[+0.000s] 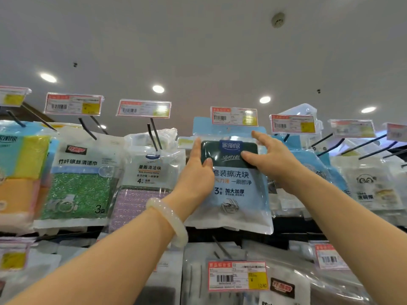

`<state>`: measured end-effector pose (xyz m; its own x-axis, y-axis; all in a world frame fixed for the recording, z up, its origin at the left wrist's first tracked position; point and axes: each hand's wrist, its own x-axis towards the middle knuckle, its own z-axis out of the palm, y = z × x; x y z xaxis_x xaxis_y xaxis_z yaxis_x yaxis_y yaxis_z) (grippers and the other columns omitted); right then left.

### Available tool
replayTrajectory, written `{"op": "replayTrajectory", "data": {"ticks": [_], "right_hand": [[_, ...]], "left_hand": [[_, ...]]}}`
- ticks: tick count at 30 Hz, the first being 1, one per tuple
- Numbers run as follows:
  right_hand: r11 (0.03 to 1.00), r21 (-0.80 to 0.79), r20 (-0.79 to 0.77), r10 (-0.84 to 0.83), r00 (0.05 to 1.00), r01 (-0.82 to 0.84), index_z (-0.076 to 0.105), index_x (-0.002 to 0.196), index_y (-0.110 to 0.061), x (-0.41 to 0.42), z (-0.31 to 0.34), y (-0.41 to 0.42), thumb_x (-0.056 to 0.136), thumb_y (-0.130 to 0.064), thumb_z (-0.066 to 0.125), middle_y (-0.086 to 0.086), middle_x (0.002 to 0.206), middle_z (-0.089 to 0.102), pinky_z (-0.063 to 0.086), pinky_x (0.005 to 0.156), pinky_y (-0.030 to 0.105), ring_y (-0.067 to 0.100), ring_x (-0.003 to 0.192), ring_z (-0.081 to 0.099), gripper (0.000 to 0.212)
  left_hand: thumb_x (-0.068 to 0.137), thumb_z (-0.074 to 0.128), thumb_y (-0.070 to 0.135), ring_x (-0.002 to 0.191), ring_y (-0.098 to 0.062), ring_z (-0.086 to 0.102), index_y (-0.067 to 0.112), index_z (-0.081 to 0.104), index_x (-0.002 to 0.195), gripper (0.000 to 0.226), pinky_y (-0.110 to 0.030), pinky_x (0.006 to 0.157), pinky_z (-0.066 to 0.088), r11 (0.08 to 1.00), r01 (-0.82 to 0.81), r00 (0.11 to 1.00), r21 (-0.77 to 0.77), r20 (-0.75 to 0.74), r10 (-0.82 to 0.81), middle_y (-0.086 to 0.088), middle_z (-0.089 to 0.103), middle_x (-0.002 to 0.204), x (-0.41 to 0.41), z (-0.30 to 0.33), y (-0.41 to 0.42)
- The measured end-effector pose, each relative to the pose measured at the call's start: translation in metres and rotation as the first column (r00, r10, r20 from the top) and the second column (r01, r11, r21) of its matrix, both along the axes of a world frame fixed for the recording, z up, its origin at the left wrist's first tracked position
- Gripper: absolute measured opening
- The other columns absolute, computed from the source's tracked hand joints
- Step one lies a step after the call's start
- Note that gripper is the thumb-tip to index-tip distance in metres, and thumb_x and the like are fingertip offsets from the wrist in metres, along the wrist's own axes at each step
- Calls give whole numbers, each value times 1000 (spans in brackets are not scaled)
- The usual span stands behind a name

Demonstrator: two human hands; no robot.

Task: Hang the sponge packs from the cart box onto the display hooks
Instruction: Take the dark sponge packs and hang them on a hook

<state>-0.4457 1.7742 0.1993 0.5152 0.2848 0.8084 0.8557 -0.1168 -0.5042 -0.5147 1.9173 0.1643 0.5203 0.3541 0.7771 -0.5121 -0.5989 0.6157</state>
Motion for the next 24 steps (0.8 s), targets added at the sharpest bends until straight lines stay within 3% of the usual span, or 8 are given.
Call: {"op": "replayTrajectory", "data": {"ticks": [3, 5, 13, 17, 20, 22, 24], "right_hand": [[1000, -5, 0, -30, 1000, 30, 32, 143, -18, 1, 8, 3, 87, -22, 59, 9, 148, 32, 43, 101, 45, 28, 124, 45, 63], [997, -40, 4, -70, 998, 70, 37, 138, -15, 1, 12, 7, 87, -22, 58, 12, 142, 36, 47, 97, 44, 28, 116, 50, 55], [943, -162, 17, -291, 957, 290, 48, 118, -12, 6, 17, 17, 85, -24, 53, 16, 129, 42, 46, 97, 49, 34, 107, 52, 36], [913, -246, 13, -332, 943, 324, 46, 125, -14, 4, 14, 19, 87, -26, 54, 16, 136, 37, 42, 98, 42, 32, 107, 50, 40], [766, -332, 218, -506, 834, 551, 48, 124, -16, -3, -2, 26, 88, -32, 53, 20, 137, 30, 41, 93, 39, 35, 104, 49, 40], [629, -275, 402, -612, 681, 727, 48, 124, -17, -6, -17, 34, 86, -32, 55, 19, 135, 27, 40, 96, 43, 37, 116, 41, 41], [589, -235, 522, -595, 611, 773, 47, 124, -18, -5, -29, 45, 86, -30, 54, 16, 133, 28, 39, 95, 43, 35, 120, 35, 40]], "left_hand": [[98, 35, 20, 107, -16, 47, 43, 6, 145, 59, -41, 101, 42, 1000, 9, 1000, -3, -14, -9, 4, 40, 129, 7, 9, 1], [98, 35, 19, 112, -22, 51, 44, 6, 145, 60, -48, 100, 44, 1000, 11, 999, -10, -41, -11, -2, 41, 137, 10, 14, 2], [99, 32, 19, 116, -28, 52, 42, 9, 145, 57, -44, 98, 45, 1000, -23, 989, 19, -144, 25, -11, 37, 146, 20, 20, 13], [99, 32, 19, 114, -30, 53, 39, 13, 146, 54, -47, 98, 45, 1000, -15, 988, -9, -156, 14, -11, 44, 139, 26, 14, 19], [99, 33, 18, 119, -33, 50, 36, 10, 147, 56, -48, 103, 40, 997, -74, 989, 10, -130, 75, -6, 44, 131, 34, 7, 21], [99, 33, 17, 124, -30, 46, 35, 8, 147, 58, -43, 108, 35, 991, -129, 984, 35, -117, 132, -7, 43, 140, 40, 2, 21], [98, 34, 17, 123, -30, 46, 33, 5, 148, 60, -36, 106, 34, 980, -184, 974, 72, -122, 192, -13, 43, 141, 46, -4, 21]]}}
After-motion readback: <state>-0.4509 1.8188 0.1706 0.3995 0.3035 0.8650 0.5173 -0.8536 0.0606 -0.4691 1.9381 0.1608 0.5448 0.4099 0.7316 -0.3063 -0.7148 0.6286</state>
